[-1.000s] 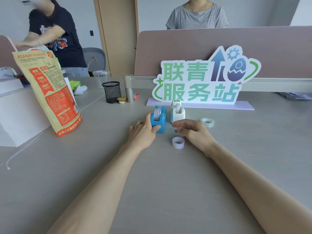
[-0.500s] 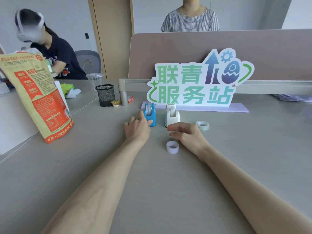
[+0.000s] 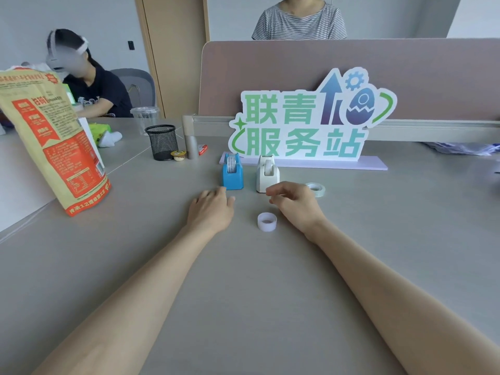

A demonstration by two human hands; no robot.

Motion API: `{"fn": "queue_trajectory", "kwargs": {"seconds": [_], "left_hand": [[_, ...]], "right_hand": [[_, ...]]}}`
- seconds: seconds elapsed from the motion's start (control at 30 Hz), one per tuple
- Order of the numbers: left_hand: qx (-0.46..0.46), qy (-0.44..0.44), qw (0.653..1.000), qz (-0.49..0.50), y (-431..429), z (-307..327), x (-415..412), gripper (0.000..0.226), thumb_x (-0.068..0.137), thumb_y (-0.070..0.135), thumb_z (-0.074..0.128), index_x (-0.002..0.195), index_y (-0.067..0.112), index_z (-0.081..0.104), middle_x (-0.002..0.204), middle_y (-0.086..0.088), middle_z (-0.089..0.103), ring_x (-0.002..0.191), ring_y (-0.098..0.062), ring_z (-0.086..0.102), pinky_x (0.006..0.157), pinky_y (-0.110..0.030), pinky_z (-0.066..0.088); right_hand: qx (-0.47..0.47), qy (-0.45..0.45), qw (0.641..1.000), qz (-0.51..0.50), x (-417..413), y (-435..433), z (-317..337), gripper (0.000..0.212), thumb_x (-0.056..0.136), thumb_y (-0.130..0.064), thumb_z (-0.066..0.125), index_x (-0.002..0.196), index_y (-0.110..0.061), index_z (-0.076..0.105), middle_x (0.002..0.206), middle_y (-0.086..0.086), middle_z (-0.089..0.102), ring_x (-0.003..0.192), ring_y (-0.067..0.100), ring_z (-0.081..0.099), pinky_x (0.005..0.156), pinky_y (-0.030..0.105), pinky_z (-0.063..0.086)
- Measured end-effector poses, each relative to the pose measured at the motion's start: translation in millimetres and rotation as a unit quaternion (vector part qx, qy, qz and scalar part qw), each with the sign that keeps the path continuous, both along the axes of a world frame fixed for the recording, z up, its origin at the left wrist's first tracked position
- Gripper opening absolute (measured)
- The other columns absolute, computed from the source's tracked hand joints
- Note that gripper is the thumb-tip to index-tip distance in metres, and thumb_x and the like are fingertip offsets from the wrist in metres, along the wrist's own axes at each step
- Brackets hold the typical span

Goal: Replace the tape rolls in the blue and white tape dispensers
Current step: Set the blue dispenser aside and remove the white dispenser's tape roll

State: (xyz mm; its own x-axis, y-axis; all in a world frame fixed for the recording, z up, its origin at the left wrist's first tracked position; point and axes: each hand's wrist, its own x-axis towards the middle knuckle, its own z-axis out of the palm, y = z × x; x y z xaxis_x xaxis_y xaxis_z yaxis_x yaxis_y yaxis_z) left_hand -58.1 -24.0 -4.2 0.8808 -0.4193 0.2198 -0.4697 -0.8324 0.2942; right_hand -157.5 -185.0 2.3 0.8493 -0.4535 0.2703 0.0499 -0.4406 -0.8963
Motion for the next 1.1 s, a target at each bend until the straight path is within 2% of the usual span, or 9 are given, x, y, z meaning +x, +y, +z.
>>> {"fn": "queue_trajectory", "kwargs": {"seconds": [0.17, 0.33, 0.43, 0.5, 0.6, 0.7, 0.8, 0.87, 1.1], "left_hand": [[-0.097, 0.016, 0.978, -0.186, 8, 4, -44, 0.036, 0.100, 0.041, 0.033, 0.103, 0.019, 0.060, 0.109, 0.001, 0.061, 0.111, -0.023, 0.050, 0.093, -0.035, 0.040], [-0.126, 0.063, 0.970, -0.196, 10, 11, -54, 0.036, 0.085, 0.061, 0.050, 0.099, 0.032, 0.063, 0.102, 0.014, 0.060, 0.107, -0.008, 0.049, 0.090, -0.030, 0.042], [-0.102, 0.016, 0.969, -0.226, 10, 8, -54, 0.033, 0.076, 0.060, 0.062, 0.092, 0.031, 0.062, 0.097, 0.012, 0.059, 0.102, -0.010, 0.051, 0.086, -0.029, 0.043], [-0.110, -0.029, 0.976, -0.186, 10, 4, -50, 0.027, 0.078, 0.050, 0.064, 0.088, 0.026, 0.062, 0.094, 0.008, 0.061, 0.098, -0.014, 0.052, 0.080, -0.032, 0.045], [-0.086, -0.084, 0.993, -0.016, 13, 0, -26, 0.021, 0.077, 0.038, 0.052, 0.078, 0.017, 0.054, 0.091, 0.000, 0.061, 0.092, -0.025, 0.052, 0.068, -0.031, 0.039], [-0.042, -0.053, 0.995, 0.076, 21, -7, 10, 0.030, 0.083, 0.040, 0.045, 0.093, 0.016, 0.061, 0.108, -0.010, 0.062, 0.103, -0.031, 0.055, 0.079, -0.036, 0.042], [-0.029, -0.018, 0.994, 0.108, 24, -6, 45, 0.041, 0.089, 0.044, 0.043, 0.113, 0.014, 0.058, 0.126, -0.010, 0.058, 0.119, -0.030, 0.051, 0.096, -0.039, 0.040], [-0.014, -0.004, 0.995, 0.102, 20, -4, 62, 0.047, 0.090, 0.046, 0.041, 0.122, 0.016, 0.056, 0.131, -0.010, 0.055, 0.124, -0.030, 0.049, 0.099, -0.039, 0.039], [-0.010, 0.014, 0.996, 0.084, 1, 1, 96, 0.046, 0.090, 0.044, 0.041, 0.123, 0.015, 0.055, 0.135, -0.013, 0.052, 0.125, -0.032, 0.047, 0.099, -0.039, 0.040]], "right_hand": [[-0.029, 0.004, 1.000, -0.006, -4, 3, 2, 0.028, 0.083, -0.001, 0.050, 0.095, -0.013, 0.072, 0.098, -0.002, 0.071, 0.098, 0.017, 0.067, 0.091, 0.029, 0.051], [-0.036, 0.011, 0.999, -0.010, -8, 5, 4, 0.028, 0.084, 0.001, 0.049, 0.095, -0.012, 0.072, 0.099, 0.002, 0.071, 0.098, 0.021, 0.067, 0.092, 0.035, 0.052], [-0.046, 0.016, 0.999, -0.009, -9, 7, 4, 0.029, 0.084, 0.001, 0.048, 0.096, -0.011, 0.072, 0.099, 0.002, 0.071, 0.099, 0.021, 0.067, 0.093, 0.035, 0.052], [-0.056, 0.026, 0.998, -0.001, -8, 7, 4, 0.029, 0.087, 0.000, 0.048, 0.099, -0.011, 0.071, 0.099, 0.001, 0.070, 0.099, 0.019, 0.066, 0.089, 0.027, 0.049], [-0.113, 0.047, 0.992, 0.013, -6, 6, 1, 0.028, 0.089, -0.003, 0.049, 0.103, -0.015, 0.071, 0.099, -0.004, 0.068, 0.095, 0.013, 0.062, 0.083, 0.017, 0.040], [-0.166, 0.050, 0.985, 0.020, -3, 5, -5, 0.028, 0.089, -0.004, 0.050, 0.103, -0.016, 0.071, 0.099, -0.006, 0.068, 0.096, 0.015, 0.062, 0.085, 0.017, 0.039], [-0.179, 0.048, 0.982, 0.026, 2, 2, -7, 0.027, 0.090, -0.005, 0.051, 0.103, -0.017, 0.071, 0.105, -0.003, 0.070, 0.096, 0.014, 0.061, 0.085, 0.018, 0.040], [-0.185, 0.046, 0.981, 0.029, 4, 1, -7, 0.026, 0.090, -0.006, 0.051, 0.104, -0.017, 0.071, 0.106, -0.003, 0.071, 0.096, 0.013, 0.061, 0.085, 0.017, 0.039], [-0.225, 0.063, 0.971, 0.057, 6, 1, -9, 0.028, 0.087, -0.008, 0.055, 0.109, -0.017, 0.069, 0.109, -0.001, 0.067, 0.096, 0.015, 0.060, 0.080, 0.014, 0.036]]}}
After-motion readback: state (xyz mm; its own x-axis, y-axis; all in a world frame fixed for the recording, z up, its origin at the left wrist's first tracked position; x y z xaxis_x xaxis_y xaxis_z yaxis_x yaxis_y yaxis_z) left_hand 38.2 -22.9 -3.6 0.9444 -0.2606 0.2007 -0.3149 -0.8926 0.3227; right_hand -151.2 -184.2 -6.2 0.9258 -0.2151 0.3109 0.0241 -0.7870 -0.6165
